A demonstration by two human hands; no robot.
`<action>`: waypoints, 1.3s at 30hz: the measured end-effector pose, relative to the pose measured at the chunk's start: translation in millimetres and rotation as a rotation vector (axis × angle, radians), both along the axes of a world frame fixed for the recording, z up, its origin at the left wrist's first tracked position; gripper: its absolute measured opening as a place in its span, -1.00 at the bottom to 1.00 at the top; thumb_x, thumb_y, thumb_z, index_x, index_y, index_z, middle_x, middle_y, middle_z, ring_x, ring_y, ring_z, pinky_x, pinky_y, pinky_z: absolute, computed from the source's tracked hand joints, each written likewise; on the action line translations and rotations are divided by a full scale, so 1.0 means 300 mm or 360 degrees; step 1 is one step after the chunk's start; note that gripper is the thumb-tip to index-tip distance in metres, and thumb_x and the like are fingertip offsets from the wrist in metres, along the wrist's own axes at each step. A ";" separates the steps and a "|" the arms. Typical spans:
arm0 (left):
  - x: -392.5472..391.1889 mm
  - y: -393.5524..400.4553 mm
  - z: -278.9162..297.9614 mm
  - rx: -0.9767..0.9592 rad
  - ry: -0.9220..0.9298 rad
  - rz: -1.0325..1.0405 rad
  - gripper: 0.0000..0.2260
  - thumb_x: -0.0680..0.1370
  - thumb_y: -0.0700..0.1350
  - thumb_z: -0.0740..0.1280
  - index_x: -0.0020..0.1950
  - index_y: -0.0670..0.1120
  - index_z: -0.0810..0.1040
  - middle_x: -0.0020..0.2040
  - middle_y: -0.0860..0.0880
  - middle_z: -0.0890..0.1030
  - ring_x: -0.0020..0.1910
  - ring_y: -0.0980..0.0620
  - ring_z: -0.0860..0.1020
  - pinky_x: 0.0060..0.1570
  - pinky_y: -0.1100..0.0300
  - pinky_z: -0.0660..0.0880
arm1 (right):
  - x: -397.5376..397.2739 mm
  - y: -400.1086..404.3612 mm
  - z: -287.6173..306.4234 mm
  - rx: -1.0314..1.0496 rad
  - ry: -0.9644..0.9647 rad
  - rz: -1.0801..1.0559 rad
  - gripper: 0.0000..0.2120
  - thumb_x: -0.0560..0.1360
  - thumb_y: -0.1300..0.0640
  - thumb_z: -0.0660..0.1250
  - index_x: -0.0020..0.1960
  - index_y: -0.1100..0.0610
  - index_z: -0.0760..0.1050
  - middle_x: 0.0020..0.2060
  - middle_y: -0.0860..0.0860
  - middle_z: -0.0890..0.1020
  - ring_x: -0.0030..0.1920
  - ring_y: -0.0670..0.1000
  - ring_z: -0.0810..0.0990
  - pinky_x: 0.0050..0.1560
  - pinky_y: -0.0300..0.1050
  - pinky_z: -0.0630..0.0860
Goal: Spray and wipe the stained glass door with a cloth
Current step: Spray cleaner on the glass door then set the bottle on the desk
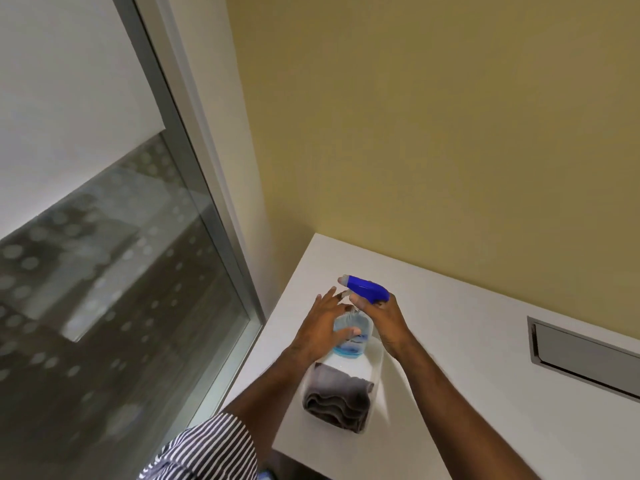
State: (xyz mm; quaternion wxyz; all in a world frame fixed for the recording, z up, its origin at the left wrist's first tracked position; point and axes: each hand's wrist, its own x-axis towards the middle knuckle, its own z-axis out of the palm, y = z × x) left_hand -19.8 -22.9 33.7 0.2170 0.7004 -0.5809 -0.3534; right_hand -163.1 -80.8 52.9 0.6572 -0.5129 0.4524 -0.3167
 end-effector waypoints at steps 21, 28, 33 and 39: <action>0.113 0.130 0.505 -0.1164 0.0808 0.1015 -0.76 0.32 0.23 0.45 -0.17 0.11 0.59 -0.17 0.12 0.66 -0.12 0.00 0.69 -0.11 0.14 0.68 | 0.254 0.056 0.819 -0.0485 -0.0803 0.0573 -0.56 0.48 -0.17 0.47 0.22 0.10 0.63 -0.12 0.18 0.72 -0.14 0.13 0.70 0.01 -0.01 0.65; 0.228 0.327 0.593 -0.1408 0.1112 0.0995 -0.22 0.24 0.41 0.52 -0.05 -0.33 0.57 -0.25 -0.05 0.63 -0.30 0.09 0.64 -0.30 0.24 0.56 | 0.431 0.200 0.885 -0.0421 -0.1040 0.1207 -0.53 0.48 -0.03 0.50 0.32 0.14 0.54 -0.29 0.13 0.55 -0.30 0.10 0.60 -0.13 -0.02 0.61; 0.323 0.512 0.625 -0.1423 0.1118 0.1026 -0.30 0.25 0.42 0.51 -0.04 -0.22 0.64 -0.22 -0.02 0.69 -0.28 0.08 0.66 -0.27 0.22 0.58 | 0.544 0.371 0.913 -0.0409 -0.1099 0.1489 -0.57 0.48 0.14 0.39 0.34 0.09 0.51 -0.29 0.13 0.48 -0.32 0.06 0.57 -0.19 -0.04 0.61; 0.365 0.785 0.659 -0.1519 0.1039 0.1290 -0.34 0.23 0.46 0.50 -0.14 -0.14 0.62 -0.26 -0.05 0.66 -0.33 0.02 0.63 -0.27 0.18 0.56 | 0.635 0.663 0.962 -0.0564 -0.1041 0.1628 -0.57 0.40 0.09 0.42 0.27 -0.04 0.56 -0.33 0.08 0.45 -0.35 0.03 0.45 -0.24 -0.07 0.54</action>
